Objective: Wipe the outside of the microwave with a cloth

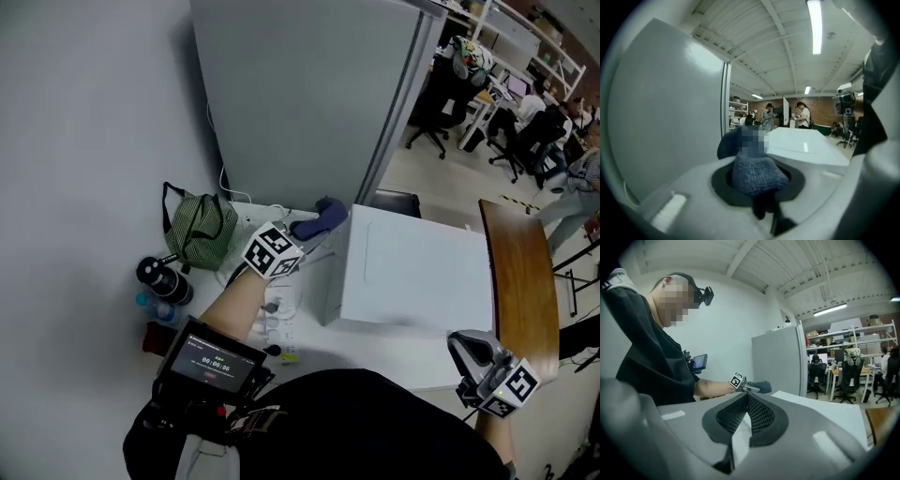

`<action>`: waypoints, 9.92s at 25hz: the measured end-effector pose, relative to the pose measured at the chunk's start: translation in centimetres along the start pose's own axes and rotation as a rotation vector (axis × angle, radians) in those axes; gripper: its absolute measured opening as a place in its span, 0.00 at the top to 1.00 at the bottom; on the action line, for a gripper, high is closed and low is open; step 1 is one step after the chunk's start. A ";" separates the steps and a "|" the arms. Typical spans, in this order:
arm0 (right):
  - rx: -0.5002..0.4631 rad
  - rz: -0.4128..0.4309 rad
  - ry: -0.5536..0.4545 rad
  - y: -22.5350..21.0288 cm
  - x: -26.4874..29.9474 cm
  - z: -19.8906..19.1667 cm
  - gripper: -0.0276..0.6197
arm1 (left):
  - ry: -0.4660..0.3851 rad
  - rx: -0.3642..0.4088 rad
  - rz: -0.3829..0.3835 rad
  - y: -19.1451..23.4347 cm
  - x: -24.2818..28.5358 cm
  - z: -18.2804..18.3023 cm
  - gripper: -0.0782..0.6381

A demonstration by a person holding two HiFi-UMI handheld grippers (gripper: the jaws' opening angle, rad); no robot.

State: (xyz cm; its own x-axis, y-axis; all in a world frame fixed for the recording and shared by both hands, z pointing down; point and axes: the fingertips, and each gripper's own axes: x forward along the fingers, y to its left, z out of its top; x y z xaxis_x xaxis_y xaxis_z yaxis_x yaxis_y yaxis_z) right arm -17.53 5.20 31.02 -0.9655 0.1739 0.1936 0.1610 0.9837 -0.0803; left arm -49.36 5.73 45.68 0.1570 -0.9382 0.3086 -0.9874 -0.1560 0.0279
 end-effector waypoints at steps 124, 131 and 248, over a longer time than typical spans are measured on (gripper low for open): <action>0.072 -0.173 0.019 -3.6 -3.4 -1.2 0.95 | 0.783 0.568 -0.353 -11.1 3.2 -14.1 0.81; 0.074 -0.207 0.070 -3.2 -4.7 -1.7 0.95 | 0.891 0.503 -0.364 -10.5 6.3 -23.3 0.81; 0.019 -0.199 -0.267 -22.0 -24.8 -4.4 0.95 | 0.556 0.671 -0.241 -23.0 22.8 14.2 0.81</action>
State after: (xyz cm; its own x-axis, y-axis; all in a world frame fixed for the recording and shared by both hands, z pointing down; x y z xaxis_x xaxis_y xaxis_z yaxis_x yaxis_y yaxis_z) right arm 3.74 -20.57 32.32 -0.9976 -0.0423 -0.0557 -0.0374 0.9956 -0.0855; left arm -22.79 -16.51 38.54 0.1525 -0.5991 0.7861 -0.6811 -0.6400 -0.3557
